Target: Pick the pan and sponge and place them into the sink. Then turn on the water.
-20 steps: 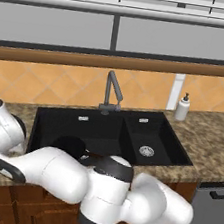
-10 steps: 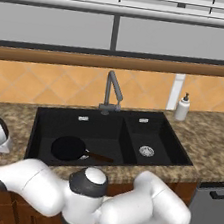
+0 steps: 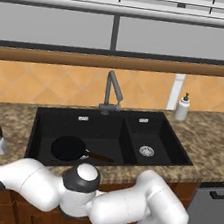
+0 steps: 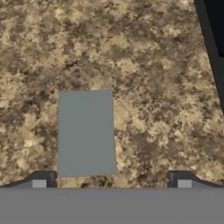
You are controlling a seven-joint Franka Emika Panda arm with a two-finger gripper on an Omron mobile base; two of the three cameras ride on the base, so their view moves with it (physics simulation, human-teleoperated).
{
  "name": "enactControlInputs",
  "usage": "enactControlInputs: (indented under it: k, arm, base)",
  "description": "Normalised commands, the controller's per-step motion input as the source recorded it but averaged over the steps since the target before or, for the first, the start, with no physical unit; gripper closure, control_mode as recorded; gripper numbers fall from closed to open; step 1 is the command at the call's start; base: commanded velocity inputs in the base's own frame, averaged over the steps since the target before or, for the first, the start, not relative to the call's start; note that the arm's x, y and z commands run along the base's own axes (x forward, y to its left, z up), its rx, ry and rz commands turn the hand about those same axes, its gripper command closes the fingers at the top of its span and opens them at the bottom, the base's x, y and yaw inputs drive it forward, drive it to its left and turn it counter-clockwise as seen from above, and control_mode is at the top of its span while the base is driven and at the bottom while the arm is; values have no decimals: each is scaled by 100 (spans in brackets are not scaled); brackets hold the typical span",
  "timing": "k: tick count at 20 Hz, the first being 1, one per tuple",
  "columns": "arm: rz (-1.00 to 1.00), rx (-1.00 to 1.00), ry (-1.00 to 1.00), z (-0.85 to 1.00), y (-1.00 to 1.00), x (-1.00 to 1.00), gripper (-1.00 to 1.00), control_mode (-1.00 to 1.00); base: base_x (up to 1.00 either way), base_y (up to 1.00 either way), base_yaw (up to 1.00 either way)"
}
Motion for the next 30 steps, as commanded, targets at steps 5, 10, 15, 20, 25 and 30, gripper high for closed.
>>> enactControlInputs:
  k: [5,10,15,20,25,30]
  arm:
    - [-2,0,0,-32,0,3,-100,-100]
    - [-2,-1,0,-24,3,7,-100,-100]
    - [-2,0,0,-22,1,4,-100,-100]
    - [-2,0,0,-18,7,7,-100,-100]
    - [-1,-1,0,-9,17,13,-100,-100]
    - [-1,0,0,-5,8,8,-100,-100]
  base:
    - [0,0,0]
    - [0,0,0]
    - [0,0,0]
    - [0,0,0]
    - [0,0,0]
    - [0,0,0]
